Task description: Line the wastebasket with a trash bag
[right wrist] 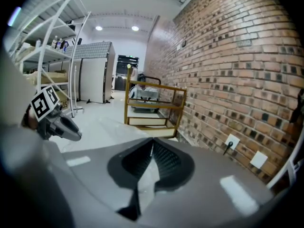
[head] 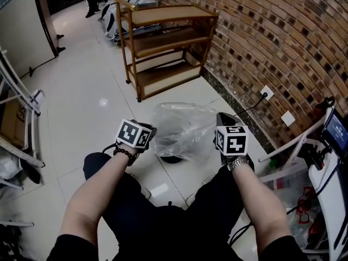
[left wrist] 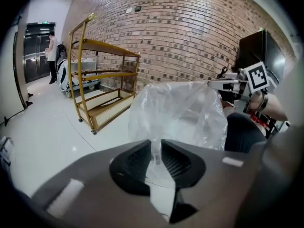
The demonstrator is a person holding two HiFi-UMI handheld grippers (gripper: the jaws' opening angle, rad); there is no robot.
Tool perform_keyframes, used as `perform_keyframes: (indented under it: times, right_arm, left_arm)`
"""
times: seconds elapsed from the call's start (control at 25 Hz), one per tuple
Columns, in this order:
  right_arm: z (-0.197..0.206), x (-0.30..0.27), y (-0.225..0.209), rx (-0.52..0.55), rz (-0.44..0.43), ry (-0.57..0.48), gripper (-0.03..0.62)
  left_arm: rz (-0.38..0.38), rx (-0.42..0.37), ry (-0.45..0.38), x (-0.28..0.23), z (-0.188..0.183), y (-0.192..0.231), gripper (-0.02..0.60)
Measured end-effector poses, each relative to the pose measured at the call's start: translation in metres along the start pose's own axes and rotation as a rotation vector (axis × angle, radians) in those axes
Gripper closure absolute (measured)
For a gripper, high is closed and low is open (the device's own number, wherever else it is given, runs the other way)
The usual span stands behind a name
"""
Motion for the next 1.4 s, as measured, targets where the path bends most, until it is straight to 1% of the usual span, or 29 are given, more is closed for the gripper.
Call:
perform_keyframes:
  times: [0.16, 0.28, 0.48, 0.6, 0.72, 1.08, 1.16, 1.28, 1.4]
  right_arm:
    - [0.009, -0.009, 0.01, -0.008, -0.033, 0.003, 0.591]
    - [0.018, -0.014, 0.016, -0.003, -0.047, 0.005, 0.591]
    - [0.031, -0.019, 0.02, 0.07, -0.034, 0.008, 0.591]
    - [0.043, -0.024, 0.019, 0.112, -0.014, 0.008, 0.591]
    - [0.048, -0.027, 0.017, 0.126, 0.001, -0.001, 0.591]
    - [0.034, -0.026, 0.017, 0.157, 0.035, -0.086, 0.591]
    - [0.034, -0.026, 0.018, 0.161, 0.039, -0.092, 0.591]
    - [0.043, -0.032, 0.02, 0.16, 0.036, -0.07, 0.591]
    - [0.067, -0.044, 0.024, 0.149, 0.01, 0.007, 0.581]
  left_arm:
    - [-0.014, -0.014, 0.026, 0.012, -0.002, 0.002, 0.514]
    - [-0.01, -0.022, 0.065, 0.015, 0.001, 0.001, 0.514]
    - [-0.012, -0.04, 0.143, 0.011, 0.014, 0.003, 0.514]
    - [-0.019, -0.045, 0.17, 0.004, 0.02, 0.006, 0.514]
    - [-0.019, -0.051, 0.177, 0.0, 0.021, 0.007, 0.514]
    - [-0.038, -0.074, 0.147, -0.005, 0.015, 0.013, 0.514]
    - [-0.04, -0.077, 0.145, -0.006, 0.015, 0.015, 0.514]
    - [-0.03, -0.07, 0.152, -0.011, 0.018, 0.016, 0.514]
    - [-0.017, -0.051, 0.177, -0.021, 0.026, 0.02, 0.492]
Point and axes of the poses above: the fingertips, and each gripper's own axes: x backward along the fingers, y to its left, z out of its underside, the point moved 1 cm from there along x, backward along the fingers
